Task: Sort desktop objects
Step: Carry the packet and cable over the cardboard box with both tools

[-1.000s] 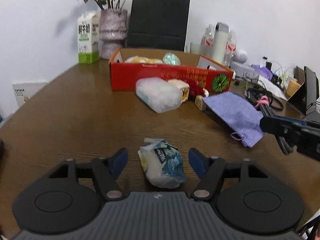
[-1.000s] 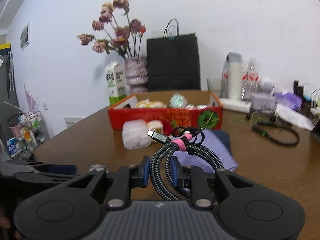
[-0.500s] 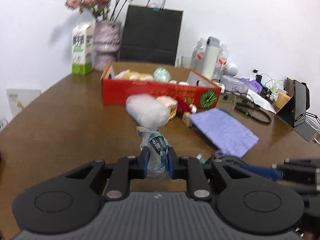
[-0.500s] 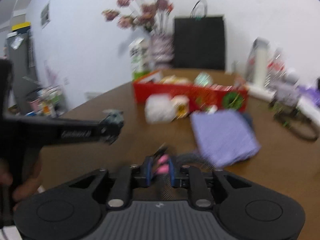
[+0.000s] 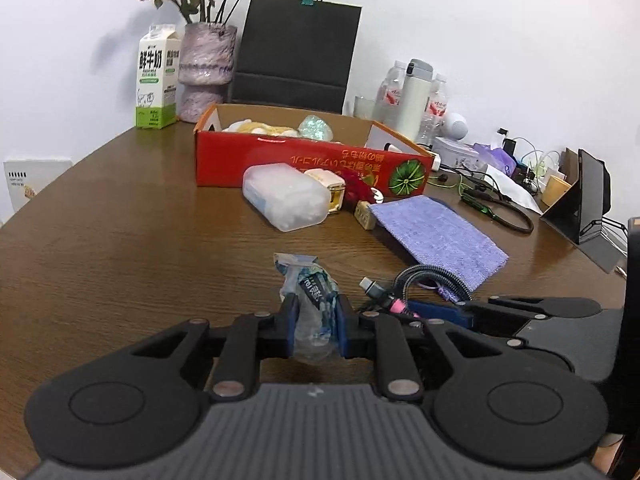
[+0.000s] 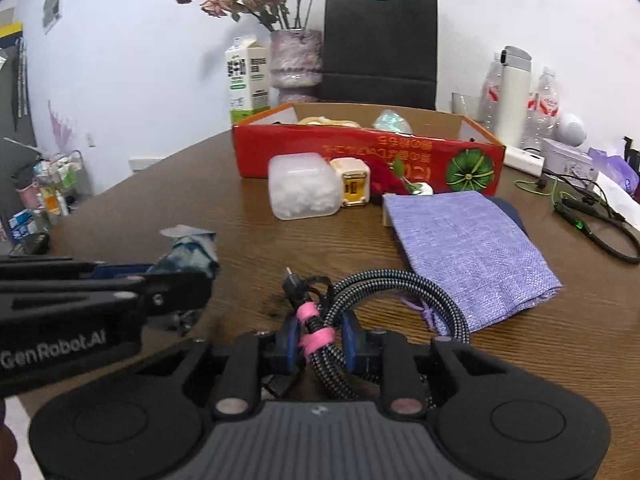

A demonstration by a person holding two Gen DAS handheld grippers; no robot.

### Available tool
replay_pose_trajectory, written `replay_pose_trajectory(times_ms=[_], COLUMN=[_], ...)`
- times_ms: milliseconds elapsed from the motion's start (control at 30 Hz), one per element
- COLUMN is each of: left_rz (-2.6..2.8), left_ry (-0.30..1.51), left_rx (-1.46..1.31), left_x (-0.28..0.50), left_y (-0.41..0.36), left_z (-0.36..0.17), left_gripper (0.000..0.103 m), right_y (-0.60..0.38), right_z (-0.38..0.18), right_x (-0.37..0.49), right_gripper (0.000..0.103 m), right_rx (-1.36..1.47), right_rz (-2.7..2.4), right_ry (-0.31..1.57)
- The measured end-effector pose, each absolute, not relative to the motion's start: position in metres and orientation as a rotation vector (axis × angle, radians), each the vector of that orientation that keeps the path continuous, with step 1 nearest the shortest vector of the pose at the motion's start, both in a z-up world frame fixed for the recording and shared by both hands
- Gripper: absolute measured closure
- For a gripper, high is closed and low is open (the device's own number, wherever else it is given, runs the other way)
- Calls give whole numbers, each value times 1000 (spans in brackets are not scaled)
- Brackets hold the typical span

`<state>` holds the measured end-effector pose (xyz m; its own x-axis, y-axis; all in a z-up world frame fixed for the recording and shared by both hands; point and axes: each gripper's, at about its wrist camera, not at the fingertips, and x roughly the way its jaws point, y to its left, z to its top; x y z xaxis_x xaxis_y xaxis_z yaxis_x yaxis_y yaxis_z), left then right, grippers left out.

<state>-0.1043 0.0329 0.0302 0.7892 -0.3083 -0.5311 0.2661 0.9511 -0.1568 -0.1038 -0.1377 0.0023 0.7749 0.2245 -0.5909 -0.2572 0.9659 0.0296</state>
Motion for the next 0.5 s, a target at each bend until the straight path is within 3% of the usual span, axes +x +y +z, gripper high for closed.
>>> replay_pose_trajectory(times_ms=[300,500], left_rz=[-350,-423], left_ry=[453,409], left_rx=[-104,-125], left_x=[-122,-79], left_y=[34,26], left_z=[52,105], left_gripper=[83,83], right_y=[-164,-191], right_z=[55,97], right_x=[-165,-126], right_gripper=[86,86], right_rx=[-38,3], right_rz=[223,256], right_ry=[403,348])
